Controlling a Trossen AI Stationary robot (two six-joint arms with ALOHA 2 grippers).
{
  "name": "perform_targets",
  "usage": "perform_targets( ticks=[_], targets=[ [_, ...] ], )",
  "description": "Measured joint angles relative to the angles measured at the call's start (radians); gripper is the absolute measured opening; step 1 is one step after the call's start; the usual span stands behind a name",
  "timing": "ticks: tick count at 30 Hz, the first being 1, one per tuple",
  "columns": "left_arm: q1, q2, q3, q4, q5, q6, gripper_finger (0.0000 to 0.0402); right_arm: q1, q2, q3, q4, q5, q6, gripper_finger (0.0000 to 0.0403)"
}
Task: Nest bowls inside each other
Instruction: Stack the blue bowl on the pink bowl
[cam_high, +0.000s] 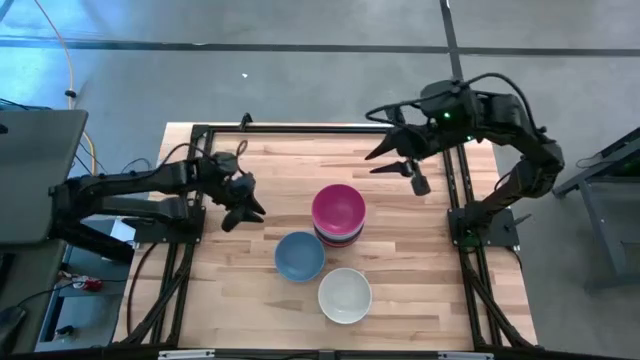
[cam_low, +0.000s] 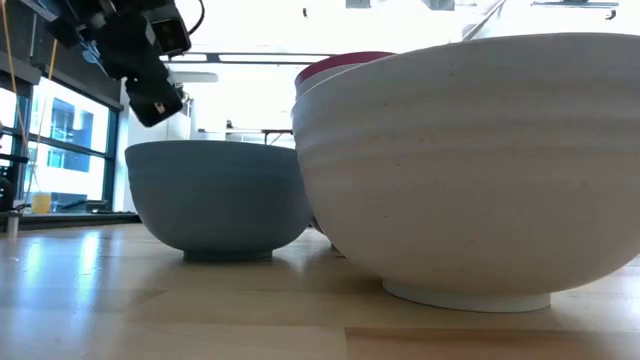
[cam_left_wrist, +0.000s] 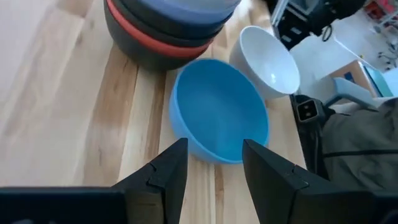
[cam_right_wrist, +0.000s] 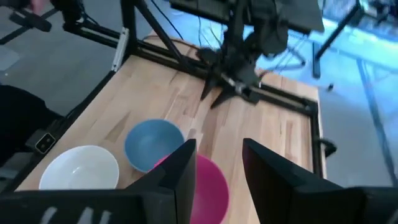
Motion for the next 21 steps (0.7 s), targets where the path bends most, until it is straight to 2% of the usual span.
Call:
perform_targets(
  ticks=[12, 21],
  targets=[
    [-0.274, 0.241, 0.000, 0.142, -0.303, -0.274, 0.0142, 0.026, -0.010, -0.001, -0.002, 0.000, -0.097, 0.0124],
    [-0.362, 0.426, 0.000, 0.265, -0.334, -0.354, 0.0142, 0.026, -0.010, -0.001, -0.010, 0.000, -0.110, 0.0124]
  ],
)
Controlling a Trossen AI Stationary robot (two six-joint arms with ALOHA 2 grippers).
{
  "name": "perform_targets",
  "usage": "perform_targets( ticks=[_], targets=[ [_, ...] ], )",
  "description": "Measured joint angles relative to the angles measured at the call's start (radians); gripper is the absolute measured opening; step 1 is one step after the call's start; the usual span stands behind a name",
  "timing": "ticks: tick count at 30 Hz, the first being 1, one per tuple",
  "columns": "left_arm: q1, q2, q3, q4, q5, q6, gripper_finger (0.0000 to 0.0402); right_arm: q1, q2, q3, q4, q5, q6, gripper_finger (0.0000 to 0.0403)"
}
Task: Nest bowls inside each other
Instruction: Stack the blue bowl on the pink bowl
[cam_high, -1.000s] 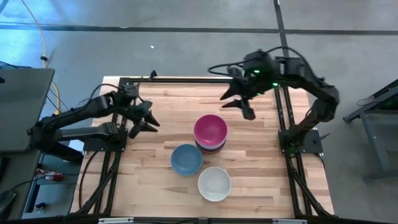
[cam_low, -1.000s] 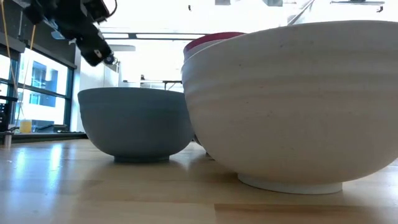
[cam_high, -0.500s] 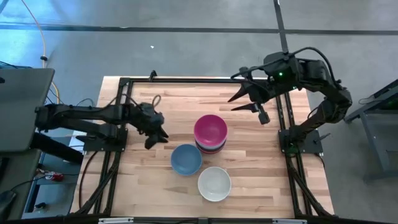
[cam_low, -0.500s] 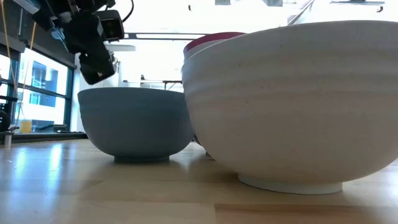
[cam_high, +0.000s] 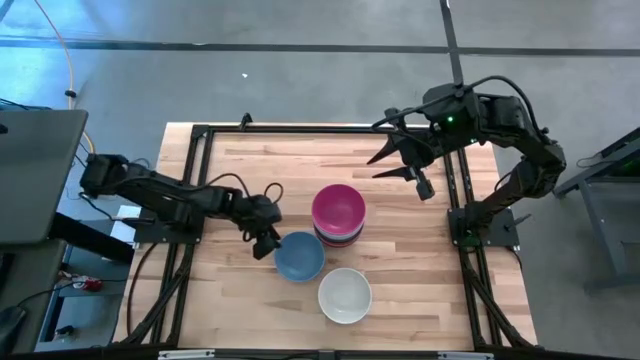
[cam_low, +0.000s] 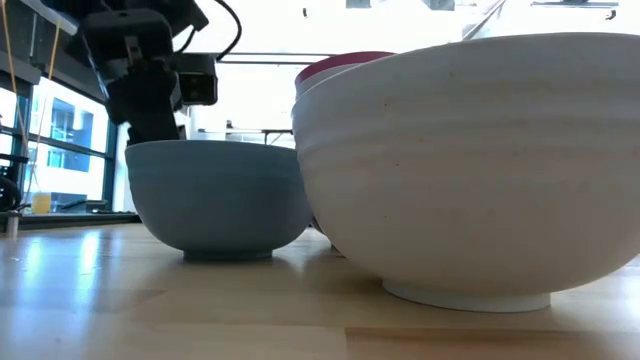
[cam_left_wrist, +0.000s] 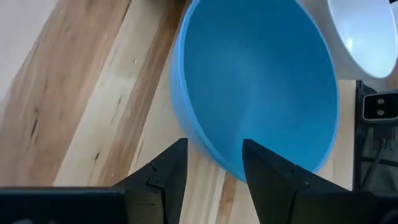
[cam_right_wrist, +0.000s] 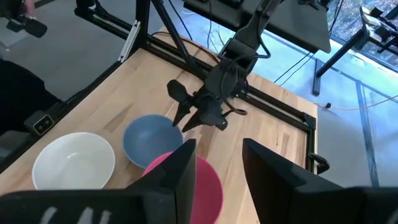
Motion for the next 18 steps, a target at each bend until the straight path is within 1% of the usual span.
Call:
perform_targets(
  ticks=[5, 14, 18],
  targets=[
    [-0.004, 0.038, 0.000, 0.042, 0.000, -0.010, 0.0142, 0.000, 0.000, 0.000, -0.002, -0.011, 0.000, 0.0124],
    [-0.004, 0.045, 0.000, 0.039, -0.027, -0.019, 0.0142, 0.000, 0.000, 0.000, -0.016, -0.019, -0.001, 0.0124],
    [-0.003, 0.045, 0.000, 0.038, -0.035, -0.019, 0.0130, 0.000, 0.000, 0.000, -0.016, -0.019, -0.001, 0.0124]
  ],
)
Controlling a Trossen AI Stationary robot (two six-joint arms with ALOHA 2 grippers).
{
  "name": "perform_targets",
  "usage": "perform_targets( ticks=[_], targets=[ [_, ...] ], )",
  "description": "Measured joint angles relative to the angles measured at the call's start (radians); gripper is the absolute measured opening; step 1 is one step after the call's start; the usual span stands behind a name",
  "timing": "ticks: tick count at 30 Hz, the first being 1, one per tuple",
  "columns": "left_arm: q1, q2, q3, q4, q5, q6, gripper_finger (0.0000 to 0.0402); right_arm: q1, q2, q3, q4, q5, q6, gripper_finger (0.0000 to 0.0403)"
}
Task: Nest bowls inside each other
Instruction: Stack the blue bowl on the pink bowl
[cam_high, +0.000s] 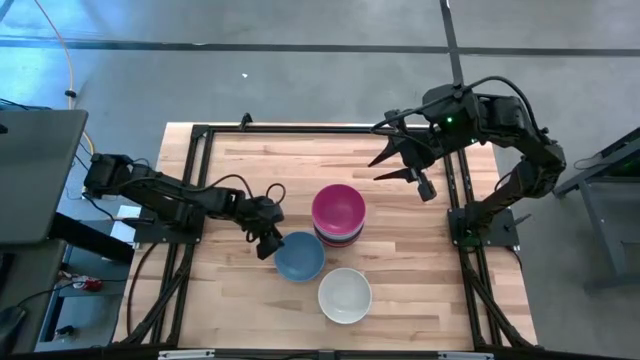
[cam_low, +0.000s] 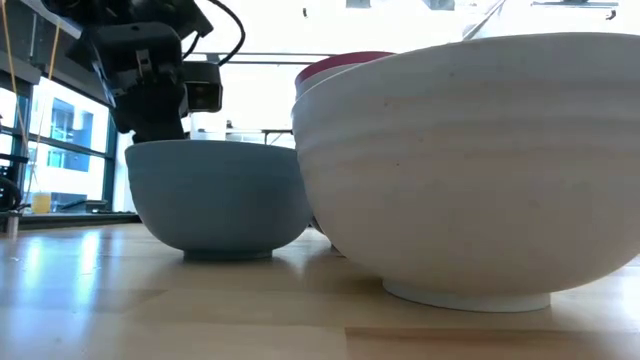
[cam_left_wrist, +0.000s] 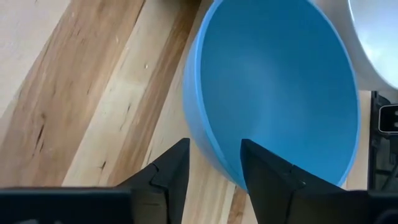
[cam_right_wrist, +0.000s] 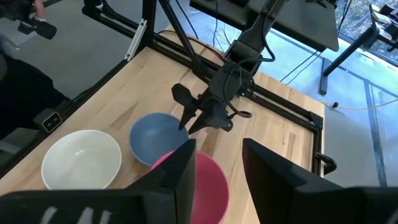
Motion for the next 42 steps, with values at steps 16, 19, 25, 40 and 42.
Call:
perform_targets(
  ticks=[16, 19, 25, 40, 42],
  targets=[
    [0.000, 0.000, 0.000, -0.002, -0.031, 0.019, 0.0019, 0.000, 0.000, 0.000, -0.018, -0.011, -0.002, 0.0124],
    [0.000, 0.000, 0.000, -0.003, -0.044, 0.026, 0.0006, 0.000, 0.000, 0.000, -0.030, -0.013, -0.003, 0.0124],
    [0.000, 0.000, 0.000, -0.003, -0.045, 0.028, 0.0006, 0.000, 0.000, 0.000, -0.037, -0.040, -0.006, 0.0124],
    [0.070, 0.000, 0.279, -0.406, -0.043, 0.194, 0.0001, 0.000, 0.000, 0.000, -0.075, -0.040, -0.005, 0.0124],
    [0.084, 0.000, 0.338, -0.488, -0.037, 0.222, 0.0001, 0.000, 0.000, 0.000, -0.090, -0.040, -0.005, 0.0124]
  ],
)
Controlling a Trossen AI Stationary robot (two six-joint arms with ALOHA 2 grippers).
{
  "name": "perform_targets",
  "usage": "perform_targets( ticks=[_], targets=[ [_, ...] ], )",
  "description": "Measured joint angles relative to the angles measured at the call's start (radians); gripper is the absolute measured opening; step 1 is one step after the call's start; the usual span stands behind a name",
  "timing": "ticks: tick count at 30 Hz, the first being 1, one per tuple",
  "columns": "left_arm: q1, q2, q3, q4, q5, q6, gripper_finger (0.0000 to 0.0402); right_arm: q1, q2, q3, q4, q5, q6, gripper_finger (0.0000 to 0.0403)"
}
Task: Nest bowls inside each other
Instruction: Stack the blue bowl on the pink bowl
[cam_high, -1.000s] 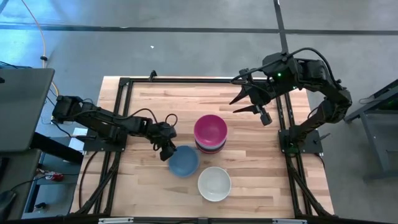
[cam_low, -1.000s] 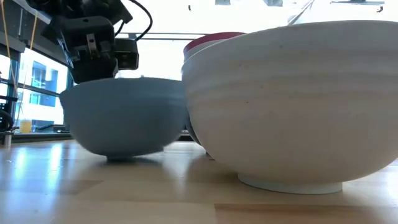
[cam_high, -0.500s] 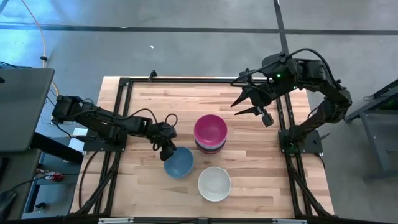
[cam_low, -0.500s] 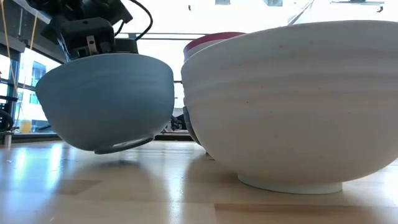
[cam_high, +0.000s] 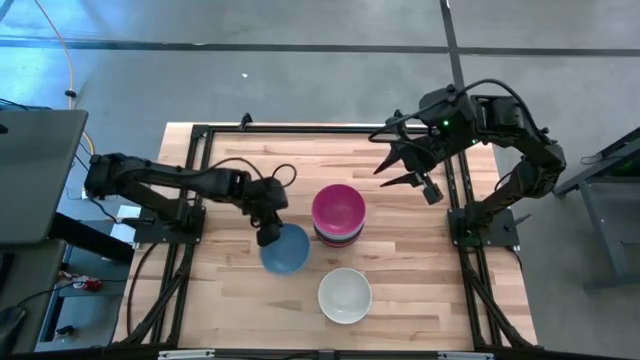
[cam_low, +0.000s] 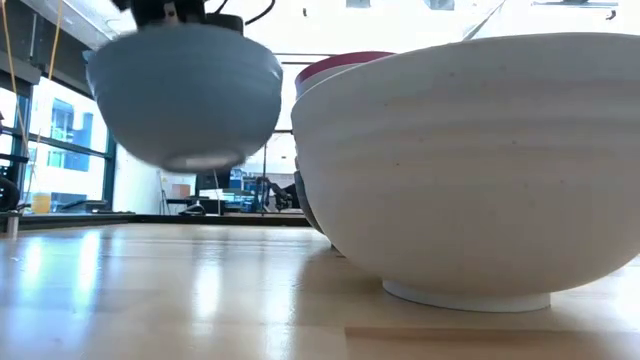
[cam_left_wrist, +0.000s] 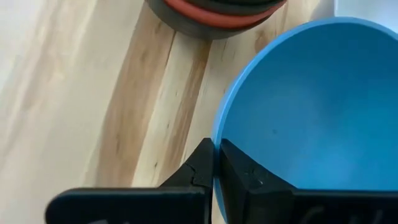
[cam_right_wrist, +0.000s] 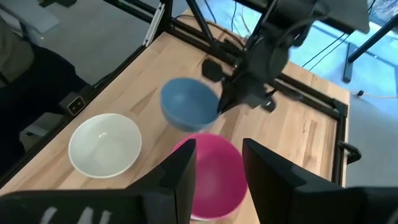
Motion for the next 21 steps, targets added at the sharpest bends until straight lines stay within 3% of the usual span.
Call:
perform_targets(
  ticks=[10, 21],
  targets=[
    [0.059, 0.000, 0.317, -0.356, 0.004, 0.103, 0.0000, 0.000, 0.000, 0.000, -0.029, 0.000, -0.006, 0.0124],
    [0.165, 0.075, 0.654, -0.433, -0.032, 0.221, 0.0000, 0.000, -0.033, -0.001, -0.030, 0.000, -0.009, 0.0124]
  ],
)
